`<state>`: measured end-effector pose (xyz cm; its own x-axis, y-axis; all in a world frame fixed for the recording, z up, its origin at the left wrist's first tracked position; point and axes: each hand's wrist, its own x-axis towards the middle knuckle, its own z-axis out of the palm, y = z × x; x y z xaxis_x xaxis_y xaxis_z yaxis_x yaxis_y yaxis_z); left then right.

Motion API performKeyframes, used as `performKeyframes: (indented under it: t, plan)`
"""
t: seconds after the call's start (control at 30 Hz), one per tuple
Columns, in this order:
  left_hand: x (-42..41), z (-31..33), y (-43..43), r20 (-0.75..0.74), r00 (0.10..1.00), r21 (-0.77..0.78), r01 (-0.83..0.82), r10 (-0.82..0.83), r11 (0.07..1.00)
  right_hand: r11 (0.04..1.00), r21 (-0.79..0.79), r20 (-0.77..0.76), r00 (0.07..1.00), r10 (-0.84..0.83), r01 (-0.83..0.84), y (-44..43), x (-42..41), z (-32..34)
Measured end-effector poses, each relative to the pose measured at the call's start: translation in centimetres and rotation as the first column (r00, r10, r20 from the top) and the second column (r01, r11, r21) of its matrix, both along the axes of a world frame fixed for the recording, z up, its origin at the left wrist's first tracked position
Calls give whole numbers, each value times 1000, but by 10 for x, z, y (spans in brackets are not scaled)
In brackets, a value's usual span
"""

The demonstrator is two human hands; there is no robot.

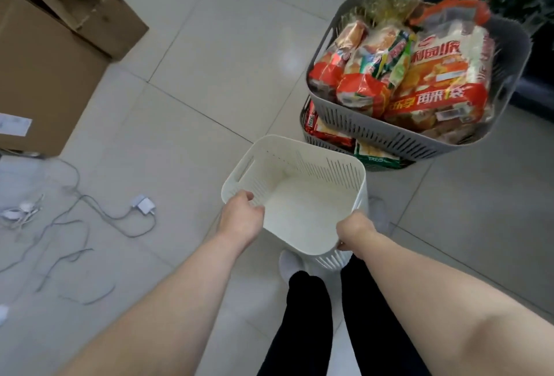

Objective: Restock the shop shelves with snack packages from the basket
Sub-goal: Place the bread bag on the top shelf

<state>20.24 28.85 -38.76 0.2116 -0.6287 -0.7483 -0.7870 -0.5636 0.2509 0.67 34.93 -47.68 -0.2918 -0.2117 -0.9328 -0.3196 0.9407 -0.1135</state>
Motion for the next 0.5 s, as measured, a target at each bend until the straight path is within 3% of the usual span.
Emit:
performKeyframes:
  t: [0.17,0.33,0.4,0.5]
  plan:
    - [13,-37,-1,52,997,3,-65,65,998,999,-46,26,1000,8,-7,-11,15,-50]
    - [0,-30,-14,75,994,39,-80,77,996,999,-20,87,995,-47,49,-2,-9,-30]
    - [-16,-17,-27,58,996,35,-66,63,997,992,-57,52,993,-107,110,-8,-30,-1]
    - [-49,6,-50,41,999,16,-23,22,1000,968,-179,-126,971,-202,178,-18,-73,44]
